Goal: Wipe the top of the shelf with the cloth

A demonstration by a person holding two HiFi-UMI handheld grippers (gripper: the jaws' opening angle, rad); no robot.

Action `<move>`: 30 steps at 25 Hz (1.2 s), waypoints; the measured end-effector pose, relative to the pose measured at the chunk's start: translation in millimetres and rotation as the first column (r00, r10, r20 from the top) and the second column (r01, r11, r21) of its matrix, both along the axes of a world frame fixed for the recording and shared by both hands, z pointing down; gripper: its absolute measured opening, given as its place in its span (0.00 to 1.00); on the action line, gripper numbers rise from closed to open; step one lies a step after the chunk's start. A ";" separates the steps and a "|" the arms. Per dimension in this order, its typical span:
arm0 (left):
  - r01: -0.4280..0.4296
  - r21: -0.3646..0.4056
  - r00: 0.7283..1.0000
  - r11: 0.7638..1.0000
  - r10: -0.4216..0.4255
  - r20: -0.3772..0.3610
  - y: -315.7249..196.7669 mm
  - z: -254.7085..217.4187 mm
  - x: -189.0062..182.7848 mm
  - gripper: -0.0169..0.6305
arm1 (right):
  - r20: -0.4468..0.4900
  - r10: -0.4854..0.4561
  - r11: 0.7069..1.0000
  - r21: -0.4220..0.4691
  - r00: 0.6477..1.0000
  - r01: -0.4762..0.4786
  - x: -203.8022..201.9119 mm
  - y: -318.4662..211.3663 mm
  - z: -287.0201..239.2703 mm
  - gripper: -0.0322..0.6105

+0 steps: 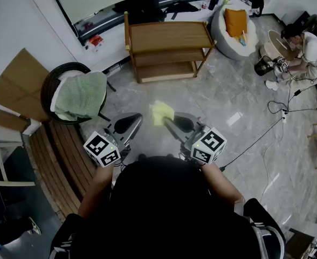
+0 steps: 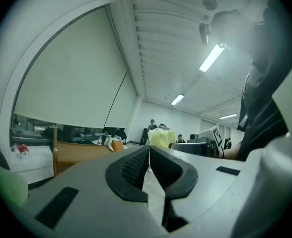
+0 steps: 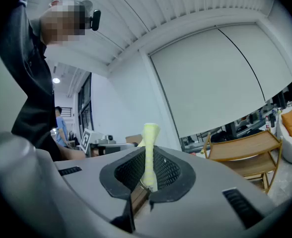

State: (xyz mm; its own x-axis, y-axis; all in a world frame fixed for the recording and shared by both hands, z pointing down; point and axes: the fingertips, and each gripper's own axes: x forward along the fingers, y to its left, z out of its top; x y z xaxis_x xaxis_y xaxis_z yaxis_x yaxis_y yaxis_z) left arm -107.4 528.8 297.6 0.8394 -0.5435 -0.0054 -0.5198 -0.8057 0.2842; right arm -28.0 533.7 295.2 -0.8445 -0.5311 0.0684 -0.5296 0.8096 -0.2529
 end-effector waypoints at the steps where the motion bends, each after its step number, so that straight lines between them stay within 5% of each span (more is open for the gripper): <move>1: 0.001 0.000 1.000 1.000 -0.001 0.003 -0.7 0.4 -0.2 0.05 | 0.006 0.006 1.000 0.001 1.000 -0.006 0.7 -0.7 -0.5 0.12; 30: 0.026 -0.019 1.000 0.999 -0.026 0.007 24.4 1.9 24.3 0.05 | 0.031 0.010 1.000 0.021 0.999 -0.011 35.7 18.3 -7.1 0.12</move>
State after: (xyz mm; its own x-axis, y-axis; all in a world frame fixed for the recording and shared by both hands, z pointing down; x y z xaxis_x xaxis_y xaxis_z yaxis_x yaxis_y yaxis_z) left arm -83.2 553.3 299.5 0.8250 -0.5650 0.0109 -0.5425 -0.7864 0.2955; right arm 7.7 552.0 288.1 -0.8404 -0.5411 0.0306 -0.5304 0.8094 -0.2522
